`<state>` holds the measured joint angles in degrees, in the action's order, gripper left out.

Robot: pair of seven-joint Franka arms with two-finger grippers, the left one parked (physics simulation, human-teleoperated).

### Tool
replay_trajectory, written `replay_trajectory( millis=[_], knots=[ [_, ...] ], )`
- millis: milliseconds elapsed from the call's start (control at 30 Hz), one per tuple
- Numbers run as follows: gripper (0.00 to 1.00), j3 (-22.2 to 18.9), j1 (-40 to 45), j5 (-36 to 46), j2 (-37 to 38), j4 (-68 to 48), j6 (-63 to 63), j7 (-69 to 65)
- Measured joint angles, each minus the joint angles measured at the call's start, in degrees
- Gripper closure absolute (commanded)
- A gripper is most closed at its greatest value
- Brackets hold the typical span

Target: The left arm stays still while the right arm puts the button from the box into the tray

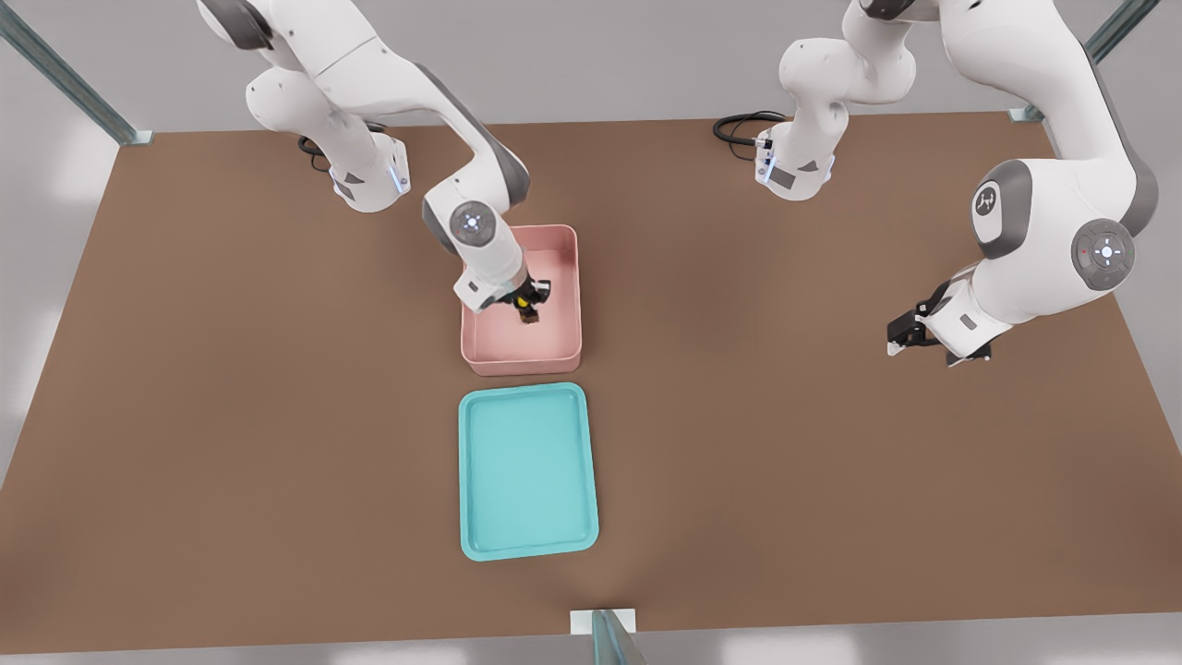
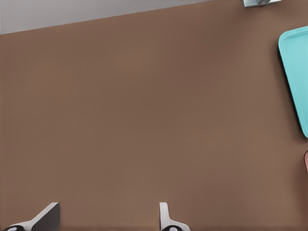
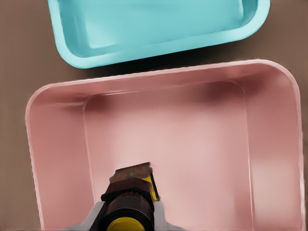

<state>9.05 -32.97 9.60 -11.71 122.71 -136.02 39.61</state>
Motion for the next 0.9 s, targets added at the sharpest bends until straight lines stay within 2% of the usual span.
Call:
replay_trajectory(
  millis=[100,200,400,600,800,833,867,900],
  knots=[
    [0.59,-0.07,2.05,-0.03,-0.46,-6.08,4.53,-0.18],
    [0.59,-0.09,5.8,-0.1,-3.98,-16.16,10.37,-0.93],
    [0.59,-1.25,9.97,-1.23,-16.99,-39.32,21.7,-3.7],
    [0.59,-3.84,10.16,-2.68,-32.43,-58.25,26.68,-7.34],
    [0.59,-4.91,9.75,-3.17,-42.57,-66.25,25.11,-10.94],
    [0.54,-5.11,9.69,-3.2,-43.16,-66.42,24.16,-11.5],
    [0.37,-5.17,9.64,-3.3,-43.5,-66.5,23.33,-11.99],
    [0.24,-5.14,9.6,-3.39,-43.67,-66.55,22.49,-12.45]
  ],
)
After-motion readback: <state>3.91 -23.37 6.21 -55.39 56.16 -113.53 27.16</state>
